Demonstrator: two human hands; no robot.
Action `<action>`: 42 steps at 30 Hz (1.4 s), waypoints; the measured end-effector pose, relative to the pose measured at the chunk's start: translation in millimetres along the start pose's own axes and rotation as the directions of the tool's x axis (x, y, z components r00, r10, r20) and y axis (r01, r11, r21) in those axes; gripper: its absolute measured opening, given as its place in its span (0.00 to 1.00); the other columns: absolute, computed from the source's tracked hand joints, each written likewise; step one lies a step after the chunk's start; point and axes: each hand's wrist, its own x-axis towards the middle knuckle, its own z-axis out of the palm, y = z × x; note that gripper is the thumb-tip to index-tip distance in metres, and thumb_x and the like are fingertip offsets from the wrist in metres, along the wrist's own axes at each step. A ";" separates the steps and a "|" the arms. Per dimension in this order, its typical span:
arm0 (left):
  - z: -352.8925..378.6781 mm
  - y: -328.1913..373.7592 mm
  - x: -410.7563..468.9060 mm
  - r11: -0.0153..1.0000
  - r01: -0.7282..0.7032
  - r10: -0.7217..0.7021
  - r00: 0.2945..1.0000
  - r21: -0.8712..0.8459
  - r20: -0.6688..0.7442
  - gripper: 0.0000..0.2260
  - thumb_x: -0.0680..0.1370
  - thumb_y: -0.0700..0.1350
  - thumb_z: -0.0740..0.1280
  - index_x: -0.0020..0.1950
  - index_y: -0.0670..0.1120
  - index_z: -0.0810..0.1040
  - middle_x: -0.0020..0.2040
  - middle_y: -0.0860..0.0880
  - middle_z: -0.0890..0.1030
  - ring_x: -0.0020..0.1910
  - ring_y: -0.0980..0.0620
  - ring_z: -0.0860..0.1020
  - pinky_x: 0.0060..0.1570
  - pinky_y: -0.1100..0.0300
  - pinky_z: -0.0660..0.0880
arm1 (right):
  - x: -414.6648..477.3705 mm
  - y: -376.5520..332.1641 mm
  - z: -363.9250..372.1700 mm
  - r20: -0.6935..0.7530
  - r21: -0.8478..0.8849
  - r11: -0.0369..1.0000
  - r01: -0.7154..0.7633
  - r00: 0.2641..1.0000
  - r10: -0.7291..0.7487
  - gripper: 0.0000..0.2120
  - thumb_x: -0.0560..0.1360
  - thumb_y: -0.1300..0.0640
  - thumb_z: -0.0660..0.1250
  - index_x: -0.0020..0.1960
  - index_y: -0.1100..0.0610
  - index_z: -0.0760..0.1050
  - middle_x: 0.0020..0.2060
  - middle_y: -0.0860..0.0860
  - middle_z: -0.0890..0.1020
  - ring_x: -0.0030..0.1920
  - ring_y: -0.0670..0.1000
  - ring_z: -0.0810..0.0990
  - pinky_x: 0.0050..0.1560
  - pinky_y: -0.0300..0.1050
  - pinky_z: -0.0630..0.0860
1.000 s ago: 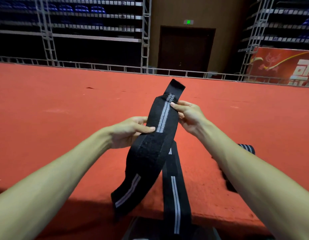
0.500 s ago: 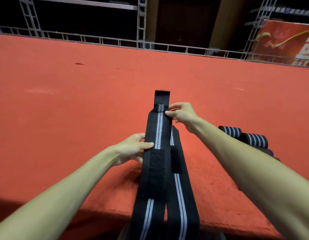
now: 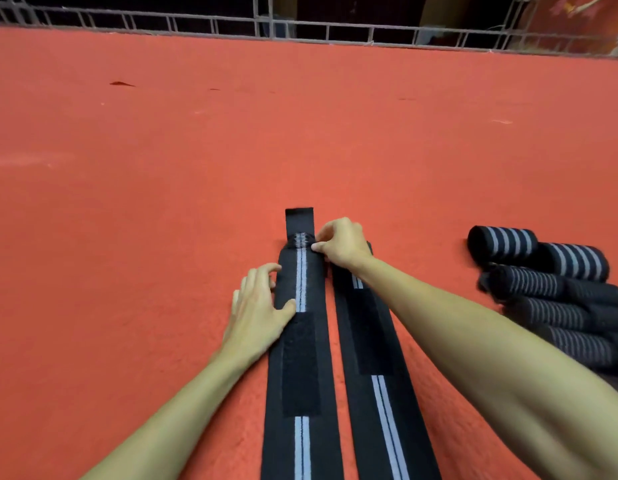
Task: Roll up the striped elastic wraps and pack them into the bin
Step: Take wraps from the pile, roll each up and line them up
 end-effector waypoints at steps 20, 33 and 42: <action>50.7 52.7 40.4 0.992 -0.101 0.095 0.993 0.078 0.076 0.07 0.77 0.47 0.63 0.49 0.59 0.77 0.45 0.59 0.75 0.48 0.61 0.69 0.52 0.62 0.61 | 4.9 96.6 -22.1 -0.199 0.011 1.000 -0.012 0.980 0.014 0.14 0.78 0.47 0.60 0.57 0.53 0.78 0.50 0.53 0.80 0.55 0.55 0.77 0.49 0.43 0.66; 51.3 62.3 53.9 0.994 0.023 -0.042 0.984 0.110 0.173 0.22 0.77 0.55 0.61 0.71 0.59 0.63 0.67 0.61 0.71 0.66 0.56 0.69 0.60 0.59 0.60 | -1.3 89.1 -18.3 -0.241 0.089 0.993 0.076 0.969 -0.053 0.11 0.68 0.62 0.62 0.43 0.47 0.71 0.41 0.44 0.76 0.46 0.49 0.76 0.43 0.46 0.70; 61.9 63.9 63.9 0.986 0.079 -0.091 0.993 0.148 0.073 0.18 0.80 0.58 0.56 0.70 0.64 0.64 0.66 0.63 0.70 0.60 0.48 0.75 0.58 0.54 0.67 | 4.7 88.7 -19.3 -0.205 0.055 0.998 0.023 0.979 -0.011 0.14 0.73 0.37 0.63 0.45 0.47 0.73 0.43 0.43 0.78 0.49 0.47 0.76 0.46 0.46 0.68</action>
